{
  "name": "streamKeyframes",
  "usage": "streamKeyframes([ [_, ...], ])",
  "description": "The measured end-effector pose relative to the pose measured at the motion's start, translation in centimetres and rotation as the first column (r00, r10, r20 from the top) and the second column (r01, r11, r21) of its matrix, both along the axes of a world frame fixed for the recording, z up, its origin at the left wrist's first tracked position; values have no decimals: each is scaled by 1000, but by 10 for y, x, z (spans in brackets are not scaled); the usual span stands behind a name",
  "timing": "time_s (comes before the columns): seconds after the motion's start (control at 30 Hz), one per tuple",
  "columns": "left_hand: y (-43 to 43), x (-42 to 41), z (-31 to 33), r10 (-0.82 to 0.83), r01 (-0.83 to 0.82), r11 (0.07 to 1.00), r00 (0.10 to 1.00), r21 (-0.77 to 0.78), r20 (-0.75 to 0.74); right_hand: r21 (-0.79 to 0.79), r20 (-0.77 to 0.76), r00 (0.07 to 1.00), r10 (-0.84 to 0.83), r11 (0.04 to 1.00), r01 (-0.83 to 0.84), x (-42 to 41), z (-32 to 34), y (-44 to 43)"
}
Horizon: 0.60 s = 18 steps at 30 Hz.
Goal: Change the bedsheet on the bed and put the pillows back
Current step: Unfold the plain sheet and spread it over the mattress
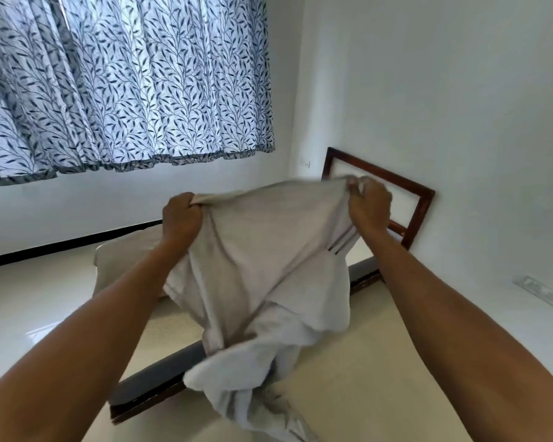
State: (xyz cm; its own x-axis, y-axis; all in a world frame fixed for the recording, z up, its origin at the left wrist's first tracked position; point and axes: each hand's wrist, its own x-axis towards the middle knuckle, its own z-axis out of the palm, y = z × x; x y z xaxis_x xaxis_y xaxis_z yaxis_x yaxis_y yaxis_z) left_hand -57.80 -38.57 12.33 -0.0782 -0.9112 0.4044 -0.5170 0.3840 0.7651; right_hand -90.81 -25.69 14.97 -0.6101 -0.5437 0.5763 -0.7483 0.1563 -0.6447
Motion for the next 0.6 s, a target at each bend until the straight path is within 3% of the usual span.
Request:
streamKeyframes([
  [0.07,-7,15,-3,-56,62,998,972,-23,227,-151,64,998,-5,988,15,-2,16,-3],
  [0.17,-5,32,-20,-239,216,971,885,101,399,-142,38,997,71,988,-65,-2,19,-8],
  [0.23,-4,44,-41,-335,256,941,782,219,525,-127,8,992,128,984,-126,3,13,-7],
  [0.3,-6,55,-58,-263,154,964,673,217,691,-86,2,983,186,979,-185,12,4,-7],
  [0.33,-7,58,-62,-181,95,983,671,159,719,-82,36,972,233,970,-230,18,-1,-9],
  [0.43,-4,50,-46,-12,10,1000,844,6,537,-2,132,907,400,915,-403,26,-16,-11],
  [0.53,6,34,-13,47,-6,993,938,-118,344,365,176,814,554,731,-577,29,-27,-11],
  [0.6,13,25,16,61,-40,992,984,-122,166,583,95,799,594,618,-528,27,-37,-7],
])
